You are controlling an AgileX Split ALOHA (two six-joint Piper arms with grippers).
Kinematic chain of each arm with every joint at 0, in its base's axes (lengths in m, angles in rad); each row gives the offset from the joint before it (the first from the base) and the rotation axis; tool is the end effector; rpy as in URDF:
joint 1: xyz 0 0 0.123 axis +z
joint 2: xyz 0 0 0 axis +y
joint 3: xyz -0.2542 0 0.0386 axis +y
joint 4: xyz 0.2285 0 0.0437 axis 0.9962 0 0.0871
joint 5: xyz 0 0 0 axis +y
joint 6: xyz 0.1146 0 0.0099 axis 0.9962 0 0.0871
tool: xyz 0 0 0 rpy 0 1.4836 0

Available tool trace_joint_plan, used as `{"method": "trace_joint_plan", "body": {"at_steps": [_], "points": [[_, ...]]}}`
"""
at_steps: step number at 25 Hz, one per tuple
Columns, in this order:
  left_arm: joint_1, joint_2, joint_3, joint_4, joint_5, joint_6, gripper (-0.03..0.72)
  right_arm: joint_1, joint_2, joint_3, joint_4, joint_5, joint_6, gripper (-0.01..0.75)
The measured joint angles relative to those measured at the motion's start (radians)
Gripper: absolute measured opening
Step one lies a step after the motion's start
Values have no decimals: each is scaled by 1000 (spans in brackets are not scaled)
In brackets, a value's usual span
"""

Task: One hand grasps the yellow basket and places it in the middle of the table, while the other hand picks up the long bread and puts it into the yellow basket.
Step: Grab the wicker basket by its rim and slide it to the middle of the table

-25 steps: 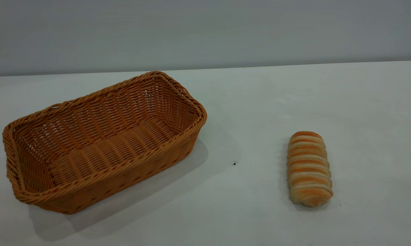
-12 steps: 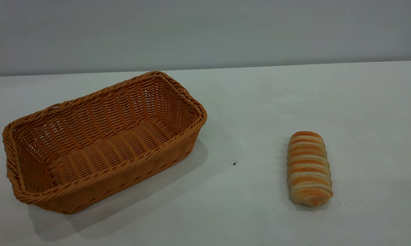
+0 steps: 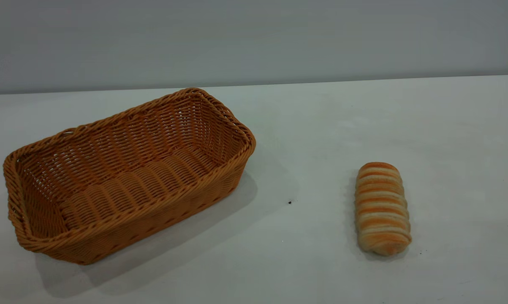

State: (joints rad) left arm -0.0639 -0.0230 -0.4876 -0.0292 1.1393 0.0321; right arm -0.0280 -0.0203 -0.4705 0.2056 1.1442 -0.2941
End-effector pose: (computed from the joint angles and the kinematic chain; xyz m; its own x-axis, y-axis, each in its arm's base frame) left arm 0.0212 -0.0044 0.2462 -0.5124 0.0527 -0.8571 0.0967 0.9953 0.0034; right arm 0.0224 0.0208 0.2427 -0.4911 -0.1893 -0.8503 -0.2366 0.9684 -0.0789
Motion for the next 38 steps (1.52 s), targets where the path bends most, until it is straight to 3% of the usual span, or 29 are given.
{"method": "trace_joint_plan", "body": {"at_steps": [38], "points": [[0, 18, -32, -47, -19, 0, 435, 0, 0, -10, 85, -24, 0, 399]]}}
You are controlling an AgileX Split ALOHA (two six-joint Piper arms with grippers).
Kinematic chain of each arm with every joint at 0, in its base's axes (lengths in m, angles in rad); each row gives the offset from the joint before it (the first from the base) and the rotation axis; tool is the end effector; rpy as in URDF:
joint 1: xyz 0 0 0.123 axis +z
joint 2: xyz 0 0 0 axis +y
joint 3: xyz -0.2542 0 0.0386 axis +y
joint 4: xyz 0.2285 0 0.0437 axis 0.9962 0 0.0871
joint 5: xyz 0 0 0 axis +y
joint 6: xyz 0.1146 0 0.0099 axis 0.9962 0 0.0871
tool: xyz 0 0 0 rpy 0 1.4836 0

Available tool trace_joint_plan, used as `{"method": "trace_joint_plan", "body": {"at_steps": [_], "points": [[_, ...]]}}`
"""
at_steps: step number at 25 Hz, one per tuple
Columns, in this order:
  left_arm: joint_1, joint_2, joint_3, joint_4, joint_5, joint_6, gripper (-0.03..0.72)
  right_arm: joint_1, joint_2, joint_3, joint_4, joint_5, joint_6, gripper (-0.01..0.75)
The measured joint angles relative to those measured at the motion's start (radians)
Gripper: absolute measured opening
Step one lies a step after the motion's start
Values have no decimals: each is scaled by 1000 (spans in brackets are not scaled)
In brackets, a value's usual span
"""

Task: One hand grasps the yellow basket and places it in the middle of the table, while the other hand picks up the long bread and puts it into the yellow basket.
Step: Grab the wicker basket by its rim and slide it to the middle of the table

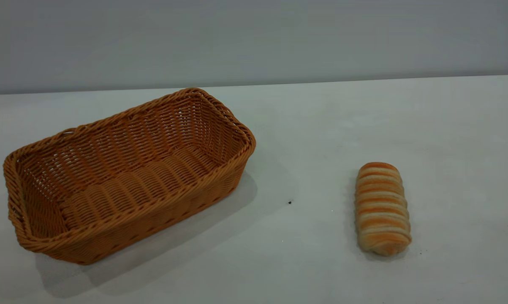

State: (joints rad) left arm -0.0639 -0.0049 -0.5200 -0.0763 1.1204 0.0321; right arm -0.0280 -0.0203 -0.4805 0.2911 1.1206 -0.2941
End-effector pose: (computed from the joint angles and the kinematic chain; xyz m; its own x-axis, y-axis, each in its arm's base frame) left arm 0.0212 -0.0093 0.2568 -0.4848 0.0299 -0.8741 0.1230 0.9918 -0.0344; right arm 0.0220 0.0291 0.2496 -0.4538 -0.1455 -0.8791 -0.2757 0.9611 -0.0168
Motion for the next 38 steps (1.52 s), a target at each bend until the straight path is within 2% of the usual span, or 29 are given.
{"method": "trace_joint_plan", "body": {"at_steps": [5, 12, 18, 31, 38], "points": [[0, 160, -7, -17, -35, -4, 435, 0, 124, 0, 120, -64, -57, 399], [0, 577, -24, -21, -223, -89, 435, 0, 387, -5, 245, -217, -212, 399], [0, 974, -107, -29, -361, -203, 435, 0, 525, -36, 258, -308, -300, 399], [1, 1460, -137, -76, -718, -531, 435, 0, 548, -37, 262, -321, -325, 399], [1, 1639, -146, -99, -849, -569, 435, 0, 548, -37, 261, -323, -325, 399]]}}
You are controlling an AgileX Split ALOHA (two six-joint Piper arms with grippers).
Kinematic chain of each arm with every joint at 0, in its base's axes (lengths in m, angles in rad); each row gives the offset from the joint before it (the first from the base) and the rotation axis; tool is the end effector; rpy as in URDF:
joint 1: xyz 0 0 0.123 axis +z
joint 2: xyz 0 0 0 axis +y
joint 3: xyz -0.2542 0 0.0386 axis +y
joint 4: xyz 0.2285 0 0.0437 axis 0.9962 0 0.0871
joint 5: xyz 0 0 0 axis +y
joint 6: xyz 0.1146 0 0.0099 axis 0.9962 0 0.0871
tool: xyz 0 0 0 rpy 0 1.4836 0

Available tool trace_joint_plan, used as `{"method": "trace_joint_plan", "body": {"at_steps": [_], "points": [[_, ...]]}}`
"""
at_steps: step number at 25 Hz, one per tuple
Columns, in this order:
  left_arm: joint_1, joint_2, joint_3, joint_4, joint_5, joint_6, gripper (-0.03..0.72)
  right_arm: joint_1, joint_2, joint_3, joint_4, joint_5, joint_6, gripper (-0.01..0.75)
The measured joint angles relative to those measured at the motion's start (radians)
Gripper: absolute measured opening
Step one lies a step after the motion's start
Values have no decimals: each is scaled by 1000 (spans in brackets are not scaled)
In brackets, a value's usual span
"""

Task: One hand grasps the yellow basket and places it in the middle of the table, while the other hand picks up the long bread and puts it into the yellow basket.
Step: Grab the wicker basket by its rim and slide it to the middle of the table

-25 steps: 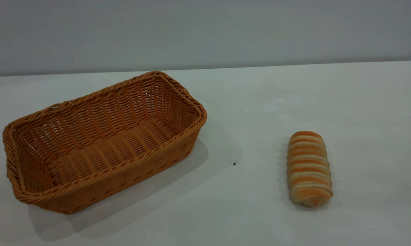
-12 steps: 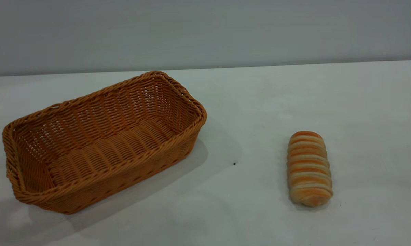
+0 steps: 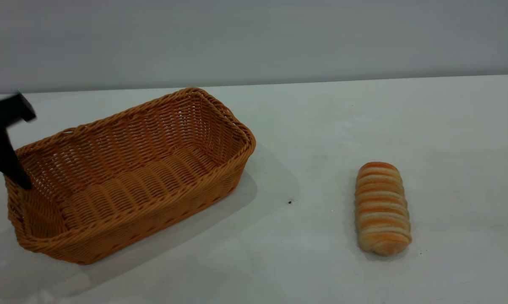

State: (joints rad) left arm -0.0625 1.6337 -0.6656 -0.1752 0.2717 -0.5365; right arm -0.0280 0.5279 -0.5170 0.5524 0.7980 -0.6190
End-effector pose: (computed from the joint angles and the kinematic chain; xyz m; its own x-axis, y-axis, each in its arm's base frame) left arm 0.2661 -0.0221 0.1059 -0.7460 -0.6022 -0.2843 -0.5282 0.7951 -0.2981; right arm 0.1153 0.0400 0.2617 -0.5266 -0.1809 -0.8306 -0.3950 0.9173 0.0506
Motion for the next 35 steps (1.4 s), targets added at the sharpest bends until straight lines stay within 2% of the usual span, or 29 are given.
{"method": "trace_joint_plan", "body": {"at_steps": [10, 13, 16, 18, 19, 20, 23, 28, 33, 35], "points": [[0, 160, -1, -26, -134, -4, 435, 0, 0, 0, -2, -1, 2, 399], [0, 210, -7, -33, -169, -4, 412, 0, 0, 0, -2, -1, 2, 399], [0, 238, -10, -33, -194, 17, 302, 0, 0, 0, -2, -2, 2, 399], [1, 240, -11, -34, -200, 29, 154, 0, 0, 0, -2, -2, 2, 399], [1, 240, -14, -34, -204, 31, 108, 0, 0, 0, -2, -2, 2, 399], [1, 240, -23, -34, -203, 34, 109, 0, 0, 0, -2, -2, 2, 399], [1, 241, -64, -34, -171, 77, 111, 0, 0, 0, -2, -2, 2, 399], [-3, 246, -208, -38, -57, 271, 111, 0, 0, 0, -3, -2, 2, 399], [-65, 267, -351, -37, 67, 531, 111, 0, 0, 0, -3, -2, 2, 399], [-90, 295, -392, -37, 114, 580, 111, 0, 0, 0, -3, -2, 2, 399]]}}
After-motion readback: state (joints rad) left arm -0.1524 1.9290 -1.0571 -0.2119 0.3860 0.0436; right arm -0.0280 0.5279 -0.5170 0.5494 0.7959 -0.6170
